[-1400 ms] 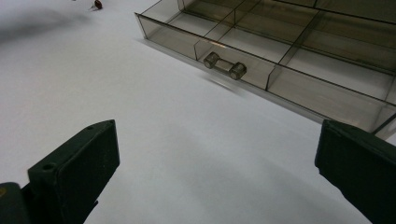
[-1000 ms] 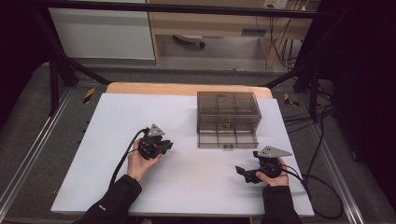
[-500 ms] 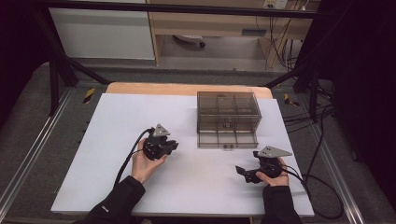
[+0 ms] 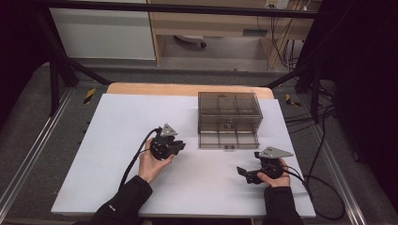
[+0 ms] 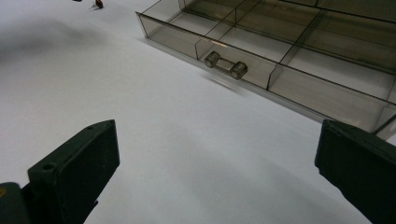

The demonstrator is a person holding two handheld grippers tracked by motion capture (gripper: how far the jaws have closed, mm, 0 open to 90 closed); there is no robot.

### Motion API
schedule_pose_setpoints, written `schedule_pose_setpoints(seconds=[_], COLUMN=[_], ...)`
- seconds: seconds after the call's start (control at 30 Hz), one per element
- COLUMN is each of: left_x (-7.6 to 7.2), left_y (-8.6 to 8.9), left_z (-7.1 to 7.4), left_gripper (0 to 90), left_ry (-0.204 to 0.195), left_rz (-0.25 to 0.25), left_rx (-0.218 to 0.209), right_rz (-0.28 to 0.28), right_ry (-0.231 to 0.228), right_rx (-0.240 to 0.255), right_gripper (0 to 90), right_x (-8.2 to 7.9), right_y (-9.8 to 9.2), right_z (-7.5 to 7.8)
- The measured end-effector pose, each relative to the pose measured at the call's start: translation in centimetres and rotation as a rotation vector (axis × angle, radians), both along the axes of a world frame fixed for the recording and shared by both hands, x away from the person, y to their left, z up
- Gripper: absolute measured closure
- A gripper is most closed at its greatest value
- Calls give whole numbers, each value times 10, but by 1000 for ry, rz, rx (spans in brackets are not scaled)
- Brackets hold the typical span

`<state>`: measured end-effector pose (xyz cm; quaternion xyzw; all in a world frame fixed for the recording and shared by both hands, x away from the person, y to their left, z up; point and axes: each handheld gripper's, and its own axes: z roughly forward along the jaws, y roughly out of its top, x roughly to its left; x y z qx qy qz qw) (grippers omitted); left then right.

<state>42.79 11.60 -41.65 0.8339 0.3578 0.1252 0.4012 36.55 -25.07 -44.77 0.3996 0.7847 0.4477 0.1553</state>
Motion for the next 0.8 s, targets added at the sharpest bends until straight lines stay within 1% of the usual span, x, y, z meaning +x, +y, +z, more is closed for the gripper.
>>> schedule_pose_setpoints(seconds=[0.1, 0.23, 0.53, 0.67, 0.8], left_x=[1, 3, 7, 8, 10], left_y=[-5, -9, -18, -22, -26], left_z=[1, 1, 4, 7, 9], left_gripper=[797, 797, 797, 796, 797], left_ry=[0, -1, 2, -1, -2], left_rz=[-4, -15, -19, -21, -24], left_rx=[-5, 4, 0, -11, -12], right_rz=[-1, 1, 2, 1, 2], right_ry=[2, -1, -3, -1, -2], right_rx=[2, 0, 0, 0, 0], right_gripper=[6, 5, 6, 6, 6], right_x=[0, 0, 0, 0, 0], right_y=[0, 0, -1, 0, 0], right_z=[0, 0, 0, 0, 0])
